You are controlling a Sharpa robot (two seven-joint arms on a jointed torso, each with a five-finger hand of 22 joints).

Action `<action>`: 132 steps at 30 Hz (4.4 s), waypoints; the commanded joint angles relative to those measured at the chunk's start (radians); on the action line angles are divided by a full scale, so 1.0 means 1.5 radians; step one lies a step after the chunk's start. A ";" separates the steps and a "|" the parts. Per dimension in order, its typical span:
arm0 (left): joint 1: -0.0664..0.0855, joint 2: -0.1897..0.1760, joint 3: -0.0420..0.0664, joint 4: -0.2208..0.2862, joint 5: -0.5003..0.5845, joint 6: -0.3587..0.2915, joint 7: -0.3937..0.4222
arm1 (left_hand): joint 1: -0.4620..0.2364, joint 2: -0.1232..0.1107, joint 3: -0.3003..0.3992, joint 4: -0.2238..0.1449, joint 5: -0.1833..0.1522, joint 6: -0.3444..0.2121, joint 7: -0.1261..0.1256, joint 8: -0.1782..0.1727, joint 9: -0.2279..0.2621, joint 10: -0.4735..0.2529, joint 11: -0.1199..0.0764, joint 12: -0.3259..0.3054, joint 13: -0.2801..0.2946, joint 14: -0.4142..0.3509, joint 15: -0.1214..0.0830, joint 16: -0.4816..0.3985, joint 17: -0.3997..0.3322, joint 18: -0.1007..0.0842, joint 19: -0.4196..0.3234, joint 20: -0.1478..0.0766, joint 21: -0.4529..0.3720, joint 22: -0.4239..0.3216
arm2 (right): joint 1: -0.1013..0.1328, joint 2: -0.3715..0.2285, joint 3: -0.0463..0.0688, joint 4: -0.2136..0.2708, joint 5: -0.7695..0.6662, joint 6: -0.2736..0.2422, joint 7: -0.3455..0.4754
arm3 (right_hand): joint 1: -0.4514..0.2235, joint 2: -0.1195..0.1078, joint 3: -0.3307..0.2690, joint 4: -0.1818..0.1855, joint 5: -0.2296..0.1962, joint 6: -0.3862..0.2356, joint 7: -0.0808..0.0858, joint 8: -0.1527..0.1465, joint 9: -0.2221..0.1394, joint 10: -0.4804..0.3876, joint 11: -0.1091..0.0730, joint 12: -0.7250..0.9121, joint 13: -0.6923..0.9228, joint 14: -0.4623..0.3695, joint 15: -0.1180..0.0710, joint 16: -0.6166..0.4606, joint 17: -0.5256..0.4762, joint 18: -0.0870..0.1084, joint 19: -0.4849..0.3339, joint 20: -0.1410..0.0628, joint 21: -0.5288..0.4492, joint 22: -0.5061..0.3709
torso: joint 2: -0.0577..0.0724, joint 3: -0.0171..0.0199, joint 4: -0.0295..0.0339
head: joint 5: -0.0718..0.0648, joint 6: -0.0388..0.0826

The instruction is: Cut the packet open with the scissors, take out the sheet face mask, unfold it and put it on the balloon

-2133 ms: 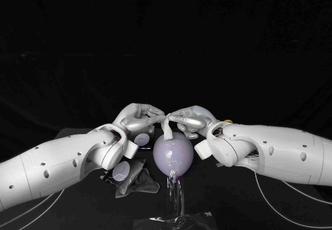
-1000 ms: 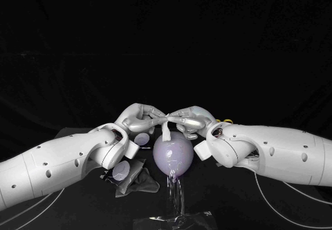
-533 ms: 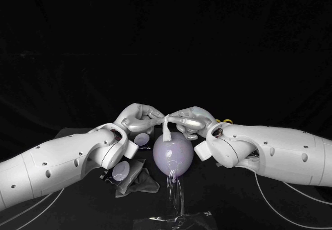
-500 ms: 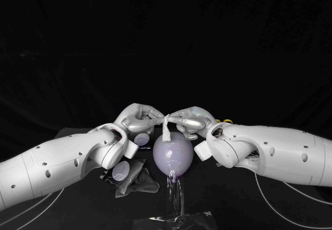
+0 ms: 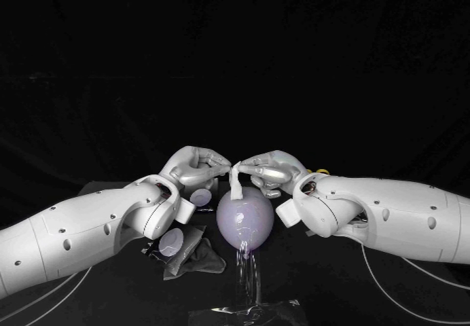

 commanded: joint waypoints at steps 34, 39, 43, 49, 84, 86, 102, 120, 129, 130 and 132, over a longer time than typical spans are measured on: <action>0.001 0.004 0.001 0.007 -0.031 0.046 -0.014 | -0.057 -0.061 -0.092 0.031 0.002 -0.078 0.020 -0.063 -0.015 -0.045 0.025 -0.001 0.006 -0.028 0.026 -0.001 -0.043 -0.001 -0.047 0.024 -0.042 -0.050 | 0.000 0.006 0.001 0.002 -0.016 0.014 0.004 | 0.000 0.004 0.002 -0.001 0.001 0.010 -0.007 0.028 0.038 0.003 -0.001 -0.001 0.001 0.056 -0.004 0.003 0.134 0.003 0.009 0.000 0.003 0.138 | 0.000 0.0000 0.0000 | 0.000 0.000; 0.001 0.004 0.001 0.007 -0.031 0.046 -0.011 | -0.036 -0.033 -0.076 0.028 0.002 -0.040 0.010 -0.046 -0.009 -0.041 0.017 0.001 0.007 -0.026 0.019 0.000 -0.039 -0.002 -0.041 0.021 -0.038 -0.046 | 0.000 0.006 0.001 0.002 -0.016 0.014 0.003 | 0.000 0.004 0.002 -0.001 0.001 0.010 -0.007 0.028 0.038 0.003 -0.001 -0.001 0.001 0.056 -0.004 0.003 0.134 0.003 0.009 0.000 0.003 0.138 | 0.000 -0.0002 0.0000 | 0.000 -0.002; 0.001 0.004 0.001 0.006 -0.027 0.039 -0.005 | -0.014 0.003 -0.057 0.024 0.002 -0.007 -0.001 -0.027 -0.003 -0.026 0.006 0.006 0.008 -0.017 0.010 0.004 -0.024 -0.005 -0.026 0.017 -0.025 -0.030 | 0.000 0.006 0.001 0.001 -0.016 0.015 0.003 | 0.000 0.004 0.002 -0.001 0.001 0.010 -0.007 0.028 0.038 0.003 -0.001 -0.001 0.001 0.056 -0.004 0.003 0.134 0.003 0.009 0.000 0.003 0.138 | 0.000 0.0000 0.0001 | 0.000 -0.002; 0.001 0.004 0.001 0.005 -0.020 0.028 0.001 | -0.006 0.020 -0.046 0.020 0.002 -0.004 -0.002 -0.016 0.003 -0.011 0.000 0.011 0.010 -0.006 0.003 0.008 -0.007 -0.008 -0.010 0.012 -0.011 -0.012 | 0.000 0.006 0.001 0.001 -0.016 0.016 0.002 | 0.000 0.004 0.002 -0.001 0.001 0.010 -0.007 0.028 0.038 0.003 -0.001 -0.001 0.001 0.056 -0.004 0.003 0.134 0.003 0.009 0.000 0.003 0.138 | 0.000 -0.0002 -0.0001 | 0.000 -0.001; 0.001 -0.006 0.001 0.007 0.023 0.007 0.006 | -0.013 0.020 -0.028 0.018 0.002 -0.008 -0.006 0.002 0.014 0.003 -0.005 0.020 0.017 0.015 -0.002 0.017 0.028 -0.015 0.015 0.004 0.015 0.017 | 0.000 -0.003 0.000 -0.009 -0.028 0.004 0.002 | 0.000 0.004 0.003 -0.002 0.001 0.009 -0.007 0.029 0.039 0.003 -0.001 -0.003 0.000 0.056 -0.004 0.004 0.135 0.003 0.010 0.000 0.003 0.138 | 0.000 -0.0002 0.0001 | -0.002 -0.003; 0.001 -0.007 0.001 0.007 0.028 0.008 0.006 | -0.013 0.020 -0.028 0.018 0.002 -0.008 -0.006 0.003 0.014 0.003 -0.005 0.020 0.017 0.016 -0.002 0.017 0.030 -0.015 0.015 0.004 0.014 0.017 | 0.000 -0.003 0.000 -0.010 -0.028 0.004 0.002 | 0.000 0.004 0.003 -0.002 0.001 0.009 -0.007 0.029 0.039 0.003 -0.001 -0.003 0.000 0.056 -0.004 0.004 0.135 0.003 0.010 0.000 0.003 0.138 | 0.000 -0.0002 -0.0001 | -0.001 -0.003; 0.001 -0.010 0.001 0.003 0.083 0.013 0.011 | -0.019 0.014 -0.026 0.018 0.002 -0.012 -0.006 0.006 0.016 -0.001 -0.005 0.018 0.016 0.017 -0.002 0.018 0.033 -0.014 0.013 0.003 0.015 0.016 | 0.000 -0.006 0.000 -0.018 -0.043 0.007 -0.004 | 0.000 0.004 0.003 -0.003 0.001 0.009 -0.007 0.030 0.040 0.004 -0.001 -0.001 0.001 0.056 -0.004 0.004 0.136 0.003 0.010 0.000 0.004 0.138 | 0.000 0.0001 0.0002 | -0.005 -0.003; 0.001 -0.007 0.001 0.004 0.085 0.079 -0.036 | -0.064 -0.049 -0.065 0.022 0.001 -0.057 0.008 -0.018 0.002 -0.038 0.014 -0.009 0.005 -0.023 0.014 0.007 -0.037 -0.005 -0.046 0.008 -0.024 -0.035 | 0.000 -0.003 0.000 -0.010 -0.033 -0.006 0.000 | 0.000 0.004 0.004 -0.004 0.001 0.008 -0.007 0.030 0.041 0.004 -0.001 -0.001 0.001 0.057 -0.005 0.005 0.136 0.003 0.011 0.000 0.005 0.139 | 0.001 0.0003 0.0000 | -0.006 -0.004; 0.001 -0.006 0.000 0.003 0.072 0.101 -0.081 | -0.107 -0.079 -0.106 0.046 0.001 -0.081 0.021 -0.032 -0.007 -0.058 0.029 -0.008 0.006 -0.046 0.028 0.001 -0.071 0.000 -0.074 0.019 -0.048 -0.062 | 0.000 -0.006 0.001 0.001 -0.025 -0.015 0.008 | 0.000 0.004 0.004 -0.005 0.001 0.008 -0.008 0.031 0.041 0.004 -0.001 0.001 0.002 0.057 -0.005 0.005 0.137 0.002 0.011 0.000 0.007 0.139 | 0.000 0.0006 -0.0005 | -0.006 -0.004; 0.001 -0.006 0.000 0.003 0.070 0.101 -0.086 | -0.118 -0.084 -0.114 0.053 0.002 -0.083 0.023 -0.033 -0.008 -0.061 0.031 -0.007 0.007 -0.049 0.029 0.001 -0.076 0.001 -0.079 0.020 -0.052 -0.067 | 0.000 -0.007 0.001 0.002 -0.025 -0.015 0.009 | 0.000 0.004 0.004 -0.005 0.001 0.008 -0.008 0.031 0.041 0.004 -0.001 0.001 0.002 0.057 -0.005 0.005 0.137 0.002 0.011 0.000 0.007 0.139 | 0.000 0.0006 -0.0003 | -0.007 -0.004; 0.001 -0.006 0.000 0.003 0.068 0.102 -0.094 | -0.123 -0.084 -0.120 0.059 0.001 -0.085 0.023 -0.034 -0.008 -0.064 0.032 -0.005 0.008 -0.051 0.030 0.001 -0.078 0.001 -0.080 0.022 -0.053 -0.068 | 0.000 -0.007 0.001 0.004 -0.024 -0.015 0.010 | 0.000 0.004 0.004 -0.006 0.001 0.008 -0.008 0.032 0.042 0.005 -0.001 0.003 0.003 0.057 -0.005 0.006 0.137 0.002 0.012 -0.001 0.008 0.140 | 0.000 0.0007 -0.0003 | -0.006 -0.004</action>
